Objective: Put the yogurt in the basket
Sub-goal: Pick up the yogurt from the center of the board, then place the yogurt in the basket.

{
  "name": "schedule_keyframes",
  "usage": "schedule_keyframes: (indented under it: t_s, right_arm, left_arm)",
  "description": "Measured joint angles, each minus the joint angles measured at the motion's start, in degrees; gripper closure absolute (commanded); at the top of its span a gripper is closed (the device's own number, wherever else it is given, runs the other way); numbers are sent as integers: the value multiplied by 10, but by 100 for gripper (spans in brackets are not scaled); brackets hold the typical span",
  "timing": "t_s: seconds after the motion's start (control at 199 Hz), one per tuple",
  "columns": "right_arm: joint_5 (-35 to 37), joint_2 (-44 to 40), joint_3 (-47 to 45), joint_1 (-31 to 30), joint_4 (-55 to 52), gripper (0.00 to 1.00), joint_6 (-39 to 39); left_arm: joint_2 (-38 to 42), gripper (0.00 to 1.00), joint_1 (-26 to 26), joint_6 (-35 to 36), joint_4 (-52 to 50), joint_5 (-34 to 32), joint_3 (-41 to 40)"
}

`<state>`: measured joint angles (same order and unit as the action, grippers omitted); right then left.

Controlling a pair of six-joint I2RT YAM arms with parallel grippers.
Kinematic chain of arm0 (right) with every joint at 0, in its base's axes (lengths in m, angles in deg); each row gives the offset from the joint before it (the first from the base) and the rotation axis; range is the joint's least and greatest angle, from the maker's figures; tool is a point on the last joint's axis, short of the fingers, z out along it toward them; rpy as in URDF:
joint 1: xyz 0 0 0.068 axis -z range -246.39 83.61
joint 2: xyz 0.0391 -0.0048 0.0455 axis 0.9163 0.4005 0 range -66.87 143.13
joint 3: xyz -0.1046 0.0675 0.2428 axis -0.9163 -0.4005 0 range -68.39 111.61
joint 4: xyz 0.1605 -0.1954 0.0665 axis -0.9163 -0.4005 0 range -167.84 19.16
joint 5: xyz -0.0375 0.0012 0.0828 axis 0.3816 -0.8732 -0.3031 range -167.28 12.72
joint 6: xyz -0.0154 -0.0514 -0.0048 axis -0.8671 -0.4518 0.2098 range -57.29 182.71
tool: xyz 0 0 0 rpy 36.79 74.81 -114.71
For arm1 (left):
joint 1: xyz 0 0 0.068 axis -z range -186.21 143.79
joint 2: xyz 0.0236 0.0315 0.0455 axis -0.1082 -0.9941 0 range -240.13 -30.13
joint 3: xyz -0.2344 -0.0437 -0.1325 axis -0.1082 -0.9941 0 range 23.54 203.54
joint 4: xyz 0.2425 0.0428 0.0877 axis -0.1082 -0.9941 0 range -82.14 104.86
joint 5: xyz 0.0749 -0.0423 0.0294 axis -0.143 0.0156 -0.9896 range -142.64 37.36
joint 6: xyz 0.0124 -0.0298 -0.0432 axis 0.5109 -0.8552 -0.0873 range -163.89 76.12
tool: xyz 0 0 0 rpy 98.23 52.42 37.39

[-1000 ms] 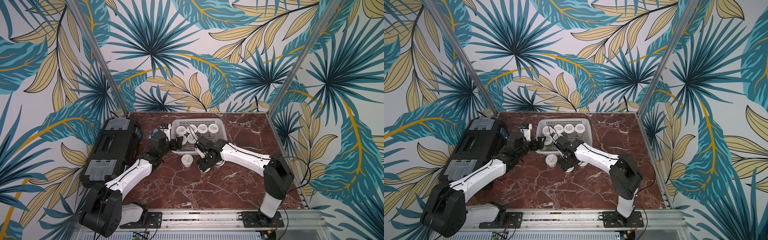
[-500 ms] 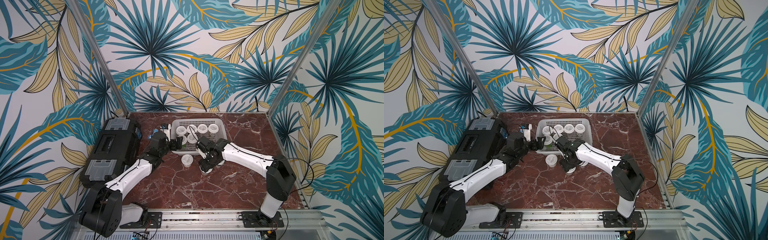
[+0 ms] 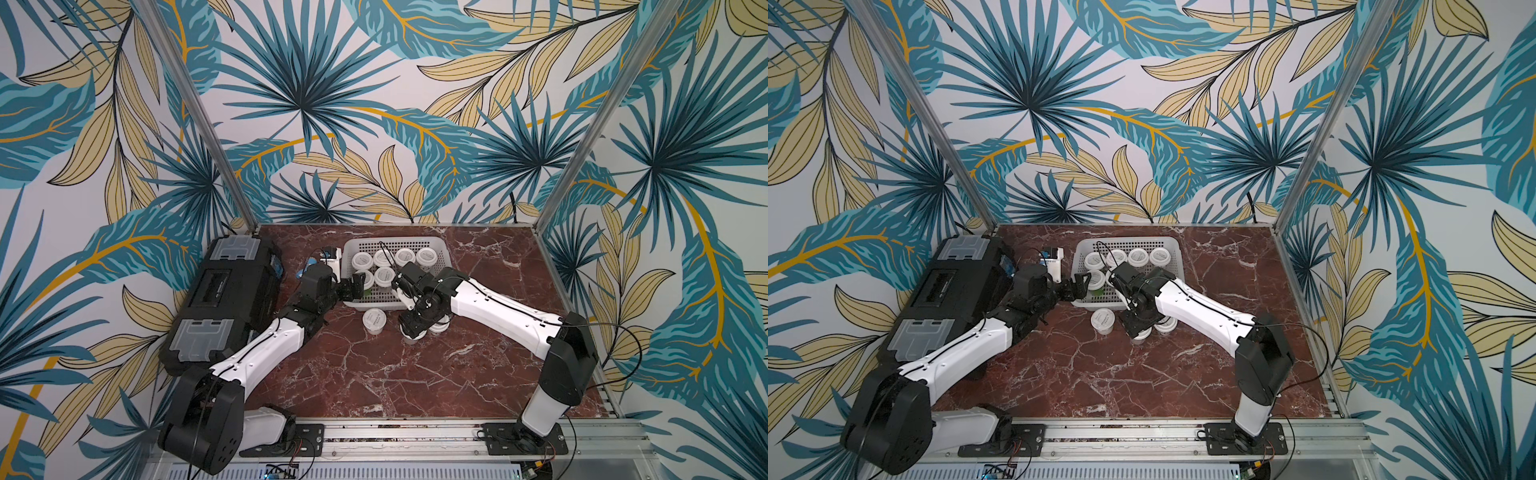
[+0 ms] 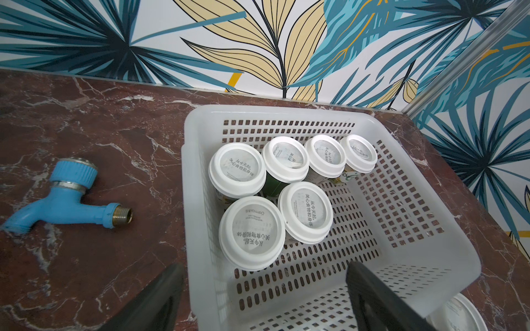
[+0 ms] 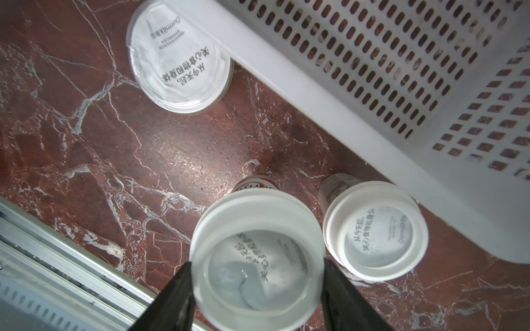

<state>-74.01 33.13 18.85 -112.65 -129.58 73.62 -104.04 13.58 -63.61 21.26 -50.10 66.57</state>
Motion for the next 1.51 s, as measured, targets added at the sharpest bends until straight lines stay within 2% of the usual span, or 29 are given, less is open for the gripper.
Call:
schedule_keyframes:
  t_s: [0.574, 1.243, 1.51]
  right_arm:
    - [5, 6, 108, 37, -41, 35, -33]
    - [1, 103, 259, 92, -68, 34, -76]
    - [1, 147, 289, 110, -67, 34, -78]
  left_arm:
    - [0, 7, 0, 0, -3, 0, 0]
    - [0, 7, -4, 0, -8, 0, 0]
    - [0, 7, -4, 0, -12, 0, 0]
